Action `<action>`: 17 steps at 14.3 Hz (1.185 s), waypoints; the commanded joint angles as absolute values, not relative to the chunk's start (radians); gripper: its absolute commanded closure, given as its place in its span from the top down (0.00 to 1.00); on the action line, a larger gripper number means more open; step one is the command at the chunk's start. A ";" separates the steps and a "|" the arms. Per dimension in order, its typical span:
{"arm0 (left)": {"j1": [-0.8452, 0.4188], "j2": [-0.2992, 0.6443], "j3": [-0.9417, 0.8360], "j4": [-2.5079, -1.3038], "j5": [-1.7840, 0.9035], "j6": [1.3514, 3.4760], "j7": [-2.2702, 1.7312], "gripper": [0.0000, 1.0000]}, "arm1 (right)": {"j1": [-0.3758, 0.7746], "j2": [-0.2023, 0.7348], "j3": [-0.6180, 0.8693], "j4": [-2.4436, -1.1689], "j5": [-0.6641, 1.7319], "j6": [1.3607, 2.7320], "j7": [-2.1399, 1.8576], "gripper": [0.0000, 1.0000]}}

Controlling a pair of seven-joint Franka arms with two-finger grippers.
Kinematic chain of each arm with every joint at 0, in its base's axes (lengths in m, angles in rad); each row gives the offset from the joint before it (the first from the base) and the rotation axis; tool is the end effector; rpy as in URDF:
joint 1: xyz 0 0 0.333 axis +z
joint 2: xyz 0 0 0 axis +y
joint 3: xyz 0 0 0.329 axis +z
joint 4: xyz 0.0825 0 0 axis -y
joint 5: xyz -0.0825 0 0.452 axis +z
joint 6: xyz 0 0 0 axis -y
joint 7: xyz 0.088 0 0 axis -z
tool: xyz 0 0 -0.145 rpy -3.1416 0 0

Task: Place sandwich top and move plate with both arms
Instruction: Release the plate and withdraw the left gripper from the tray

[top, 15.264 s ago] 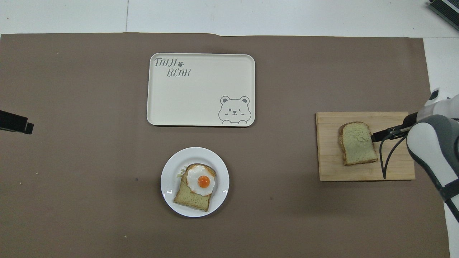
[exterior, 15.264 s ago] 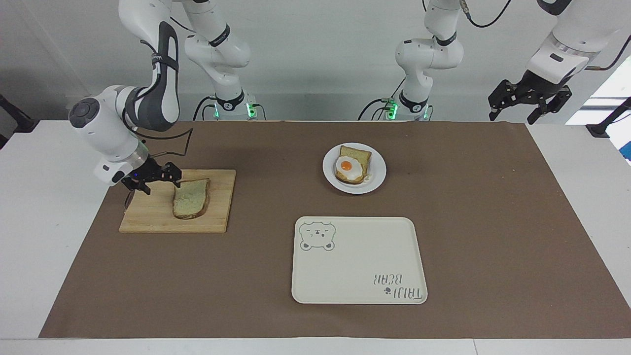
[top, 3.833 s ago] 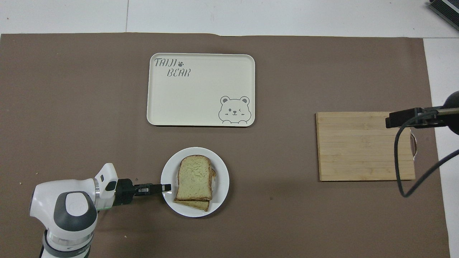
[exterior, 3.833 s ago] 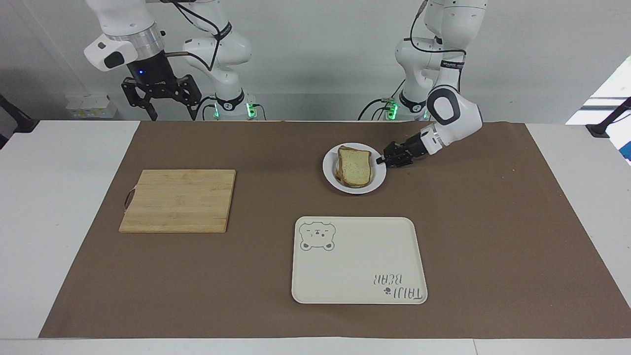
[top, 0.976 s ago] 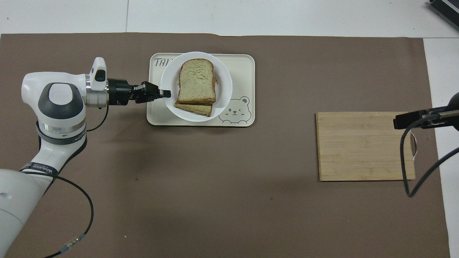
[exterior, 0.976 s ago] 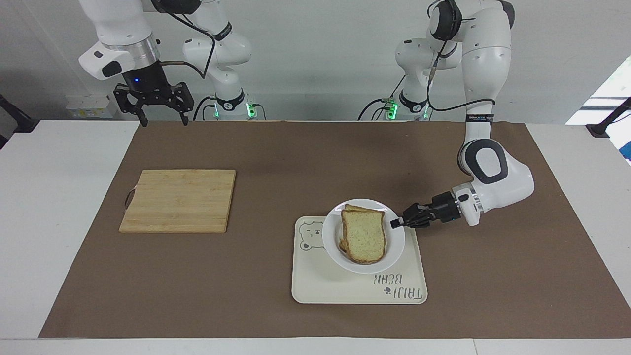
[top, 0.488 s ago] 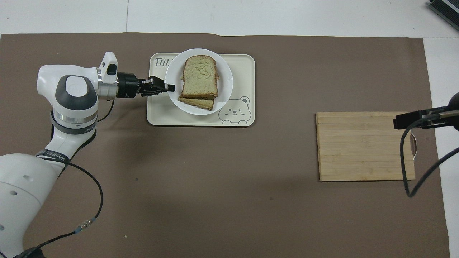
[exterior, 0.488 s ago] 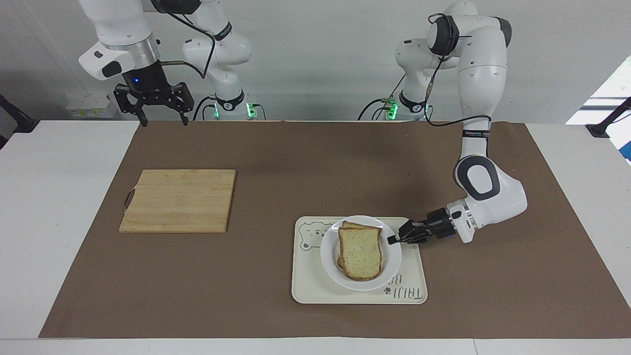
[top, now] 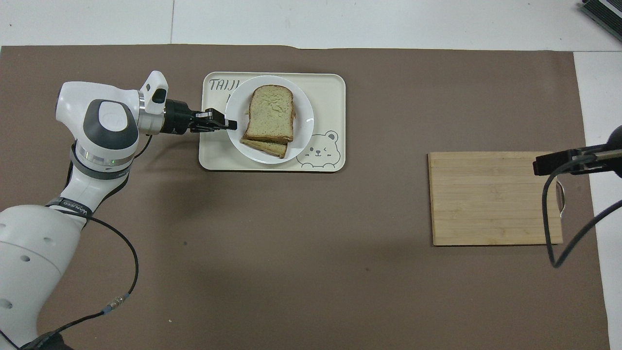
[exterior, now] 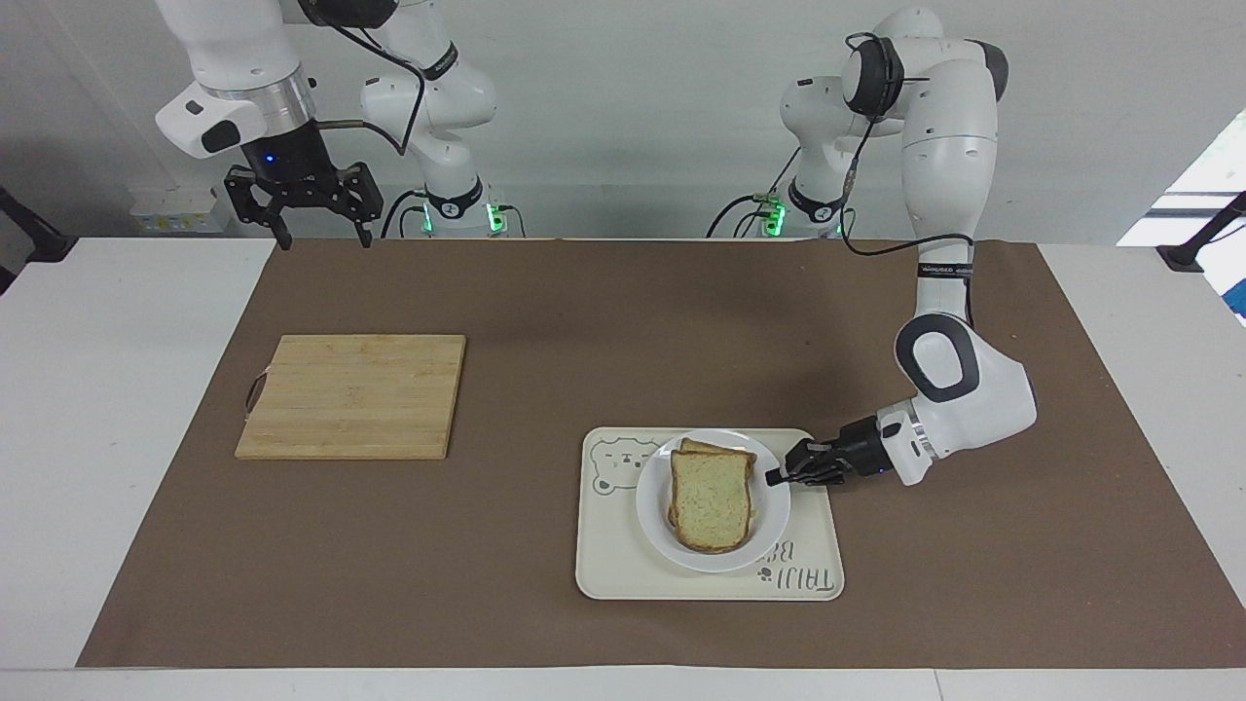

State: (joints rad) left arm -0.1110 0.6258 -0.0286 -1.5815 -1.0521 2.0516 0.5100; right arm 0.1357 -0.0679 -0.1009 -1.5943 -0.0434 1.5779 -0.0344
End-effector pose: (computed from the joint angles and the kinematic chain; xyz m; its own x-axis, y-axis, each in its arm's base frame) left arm 0.7456 -0.1794 0.2292 0.9989 -0.0246 0.0403 -0.0469 -0.6149 0.7872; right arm 0.6032 0.0128 0.6289 0.9964 0.0693 0.0498 0.0674 -0.9970 0.0383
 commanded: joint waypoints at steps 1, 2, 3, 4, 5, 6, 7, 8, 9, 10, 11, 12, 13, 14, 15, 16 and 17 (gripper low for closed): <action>-0.123 0.618 -0.023 -1.595 -1.009 2.068 0.491 0.13 | 0.120 -0.087 -0.094 -1.615 -0.046 1.580 -0.060 1.00; -0.123 0.618 -0.023 -1.598 -0.996 2.068 0.491 0.21 | 0.120 -0.087 -0.094 -1.615 -0.046 1.580 -0.060 1.00; -0.123 0.617 -0.023 -1.598 -0.982 2.066 0.486 0.29 | 0.120 -0.087 -0.094 -1.615 -0.046 1.580 -0.060 1.00; -0.124 0.617 -0.023 -1.598 -0.957 2.066 0.480 0.34 | 0.120 -0.087 -0.094 -1.615 -0.046 1.578 -0.060 1.00; -0.124 0.617 -0.023 -1.598 -0.927 2.069 0.480 0.46 | 0.120 -0.087 -0.094 -1.615 -0.046 1.580 -0.060 1.00; -0.124 0.617 -0.021 -1.597 -0.902 2.069 0.480 0.58 | 0.120 -0.087 -0.094 -1.615 -0.045 1.578 -0.060 1.00; -0.120 0.611 -0.018 -1.595 -0.882 2.068 0.479 0.60 | 0.120 -0.087 -0.094 -1.615 -0.044 1.580 -0.060 1.00; -0.109 0.595 -0.018 -1.592 -0.862 2.068 0.480 0.70 | 0.120 -0.087 -0.094 -1.615 -0.044 1.578 -0.060 1.00; -0.107 0.578 -0.017 -1.589 -0.832 2.066 0.477 0.75 | 0.121 -0.087 -0.094 -1.615 -0.044 1.578 -0.060 1.00; -0.107 0.557 -0.005 -1.586 -0.792 2.066 0.460 0.80 | 0.120 -0.087 -0.094 -1.615 -0.044 1.578 -0.060 1.00; -0.113 0.533 0.009 -1.583 -0.744 2.063 0.430 0.86 | 0.120 -0.087 -0.094 -1.615 -0.044 1.580 -0.060 1.00; -0.114 0.503 0.012 -1.583 -0.694 2.063 0.396 0.89 | 0.121 -0.087 -0.094 -1.615 -0.044 1.582 -0.061 1.00; -0.115 0.476 0.012 -1.583 -0.645 2.068 0.359 0.94 | 0.121 -0.086 -0.094 -1.612 -0.044 1.582 -0.063 1.00; -0.118 0.442 0.012 -1.583 -0.587 2.066 0.321 1.00 | 0.121 -0.081 -0.091 -1.606 -0.041 1.585 -0.063 1.00; -0.115 0.416 0.012 -1.583 -0.528 2.056 0.286 1.00 | 0.129 -0.072 -0.084 -1.598 -0.038 1.591 -0.061 1.00; -0.109 0.388 0.012 -1.586 -0.478 2.046 0.264 1.00 | 0.130 -0.068 -0.083 -1.585 -0.040 1.591 -0.061 1.00; -0.106 0.355 0.014 -1.588 -0.442 2.031 0.258 1.00 | 0.124 -0.049 -0.083 -1.557 -0.028 1.580 -0.061 1.00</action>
State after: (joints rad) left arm -0.1090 0.4222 0.0072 -1.5611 -0.5162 2.0547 0.2915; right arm 0.1379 -0.0674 -0.0910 -1.5907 -0.0426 1.5825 -0.0351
